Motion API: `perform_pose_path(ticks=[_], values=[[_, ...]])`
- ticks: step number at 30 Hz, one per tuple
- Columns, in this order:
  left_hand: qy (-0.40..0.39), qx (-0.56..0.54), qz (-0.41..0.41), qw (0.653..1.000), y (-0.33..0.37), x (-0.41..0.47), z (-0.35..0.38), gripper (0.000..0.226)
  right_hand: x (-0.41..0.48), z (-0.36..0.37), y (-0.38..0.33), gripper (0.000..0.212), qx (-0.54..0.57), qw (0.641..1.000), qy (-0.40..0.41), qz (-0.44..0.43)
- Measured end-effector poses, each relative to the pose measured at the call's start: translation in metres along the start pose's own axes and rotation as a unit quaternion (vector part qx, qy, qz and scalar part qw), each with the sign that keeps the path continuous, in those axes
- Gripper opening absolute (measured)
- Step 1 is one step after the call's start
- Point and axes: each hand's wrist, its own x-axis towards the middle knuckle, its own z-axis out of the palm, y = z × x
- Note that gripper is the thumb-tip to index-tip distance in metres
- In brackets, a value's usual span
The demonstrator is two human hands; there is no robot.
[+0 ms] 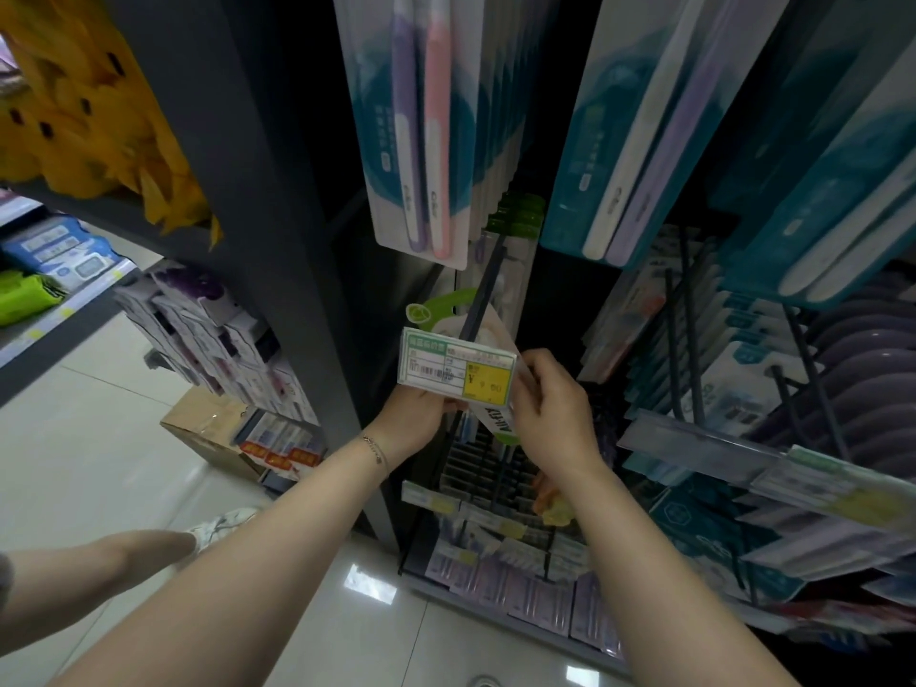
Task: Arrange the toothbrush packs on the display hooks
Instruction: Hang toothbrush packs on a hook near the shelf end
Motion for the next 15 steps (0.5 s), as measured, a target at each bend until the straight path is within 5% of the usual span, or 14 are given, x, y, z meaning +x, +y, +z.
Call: perform_pose_path(ticks=[6, 15], values=[[0.022, 0.069, -0.017, 0.997, -0.006, -0.002, -0.002, 0.023, 0.01, -0.006, 0.0, 0.016, 0.012, 0.998, -0.055, 0.01], [-0.005, 0.122, -0.049, 0.991, 0.013, 0.002, 0.002, 0.03, 0.011, -0.009, 0.0, 0.018, 0.001, 0.999, 0.001, 0.049]])
